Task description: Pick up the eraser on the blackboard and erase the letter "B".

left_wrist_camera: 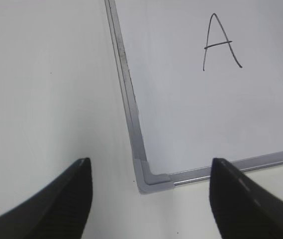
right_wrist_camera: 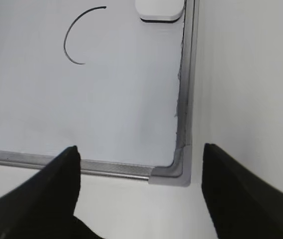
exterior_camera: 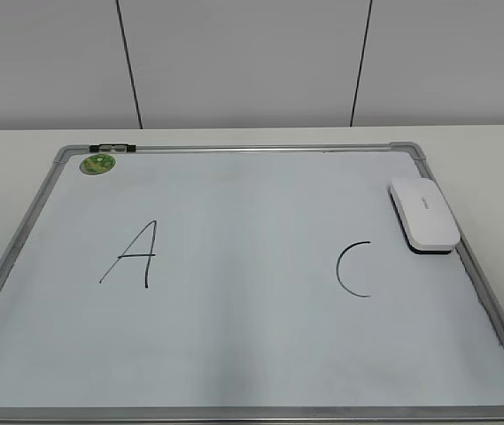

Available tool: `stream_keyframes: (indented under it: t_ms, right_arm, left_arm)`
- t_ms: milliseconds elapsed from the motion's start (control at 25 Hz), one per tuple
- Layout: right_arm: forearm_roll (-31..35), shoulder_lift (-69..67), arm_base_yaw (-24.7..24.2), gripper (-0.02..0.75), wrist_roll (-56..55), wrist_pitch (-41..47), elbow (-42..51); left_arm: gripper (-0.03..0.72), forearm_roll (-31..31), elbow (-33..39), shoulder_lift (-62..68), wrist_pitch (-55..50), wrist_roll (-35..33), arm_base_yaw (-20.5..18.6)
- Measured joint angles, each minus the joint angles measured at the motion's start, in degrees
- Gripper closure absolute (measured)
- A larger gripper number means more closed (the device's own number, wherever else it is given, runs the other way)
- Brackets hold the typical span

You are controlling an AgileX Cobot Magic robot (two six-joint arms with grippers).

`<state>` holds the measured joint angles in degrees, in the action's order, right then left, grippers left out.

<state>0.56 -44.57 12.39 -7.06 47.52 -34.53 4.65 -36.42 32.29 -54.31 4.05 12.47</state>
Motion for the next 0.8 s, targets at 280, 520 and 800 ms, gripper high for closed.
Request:
stream_keyframes:
  t_ms: [280,520,800]
  right_arm:
    - [-0.07,16.78,0.00,0.181,0.52,4.74,6.85]
    - [-0.07,26.74,0.00,0.182,2.09,7.47,6.46]
    - [-1.80,29.60,0.00,0.182,2.70,17.56,5.60]
  left_arm:
    - [0.152,0.11,2.95,-11.91,-4.19,0.00,1.11]
    - [0.152,0.11,5.60,-16.61,-5.25,0.00,1.11]
    - [0.152,0.11,5.60,-16.74,-5.25,0.00,2.42]
